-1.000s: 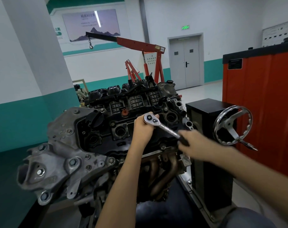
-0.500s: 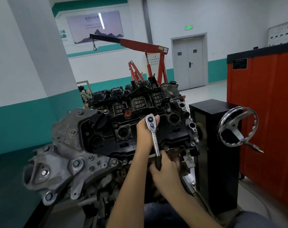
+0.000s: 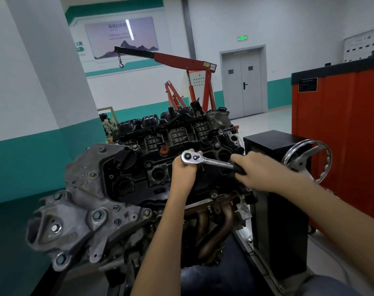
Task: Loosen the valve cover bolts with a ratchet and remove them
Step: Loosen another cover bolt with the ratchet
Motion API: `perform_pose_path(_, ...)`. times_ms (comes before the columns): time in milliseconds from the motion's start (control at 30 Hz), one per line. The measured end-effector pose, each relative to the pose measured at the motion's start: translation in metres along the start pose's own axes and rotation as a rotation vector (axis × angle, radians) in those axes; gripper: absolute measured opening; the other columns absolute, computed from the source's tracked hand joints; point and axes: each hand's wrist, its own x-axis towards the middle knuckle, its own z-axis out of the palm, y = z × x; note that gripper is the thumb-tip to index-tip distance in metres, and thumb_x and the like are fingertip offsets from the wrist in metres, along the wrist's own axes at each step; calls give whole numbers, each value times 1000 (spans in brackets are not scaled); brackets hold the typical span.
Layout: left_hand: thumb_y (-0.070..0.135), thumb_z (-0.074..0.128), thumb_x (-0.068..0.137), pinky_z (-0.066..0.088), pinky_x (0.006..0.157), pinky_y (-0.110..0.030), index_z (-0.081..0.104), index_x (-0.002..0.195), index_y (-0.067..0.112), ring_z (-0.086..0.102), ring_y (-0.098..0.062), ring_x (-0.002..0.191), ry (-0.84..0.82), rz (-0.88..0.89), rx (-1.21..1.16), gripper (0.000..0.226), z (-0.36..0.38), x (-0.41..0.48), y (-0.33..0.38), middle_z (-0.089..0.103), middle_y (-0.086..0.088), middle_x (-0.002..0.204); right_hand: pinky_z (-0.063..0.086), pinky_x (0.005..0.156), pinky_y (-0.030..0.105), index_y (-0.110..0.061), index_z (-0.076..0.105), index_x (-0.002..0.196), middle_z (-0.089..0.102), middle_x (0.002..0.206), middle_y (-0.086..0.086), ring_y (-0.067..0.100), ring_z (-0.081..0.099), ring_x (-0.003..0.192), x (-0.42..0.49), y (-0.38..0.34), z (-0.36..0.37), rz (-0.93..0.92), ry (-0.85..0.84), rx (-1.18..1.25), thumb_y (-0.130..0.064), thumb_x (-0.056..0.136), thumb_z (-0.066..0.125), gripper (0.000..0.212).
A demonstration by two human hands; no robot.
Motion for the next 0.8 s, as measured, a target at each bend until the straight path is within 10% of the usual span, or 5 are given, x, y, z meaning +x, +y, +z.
perform_pose_path(333, 8, 60, 95, 23, 70, -32, 23, 60, 24, 16, -11, 61, 41, -48, -9, 53, 11, 2, 0, 20, 11, 57, 36, 43, 11, -21, 43, 90, 49, 64, -2, 3, 50, 46, -37, -136, 105, 376, 200, 966, -9, 89, 55, 18)
perform_pose_path(667, -1, 53, 87, 39, 64, -27, 60, 52, 32, 47, -4, 60, -145, 86, 232, 49, 0, 9, 3, 57, 14, 56, 34, 49, 17, -26, 46, 90, 46, 66, -10, 3, 48, 55, 1, 14, -11, -12, -87, 35, -18, 91, 59, 15)
perform_pose_path(800, 8, 58, 94, 39, 70, -26, 48, 61, 22, 48, -9, 69, -9, 30, 27, 38, 0, 5, -5, 51, 8, 64, 32, 47, 18, -30, 40, 84, 44, 67, -8, 8, 46, 55, -6, -6, 10, 58, 13, 105, -21, 88, 60, 22)
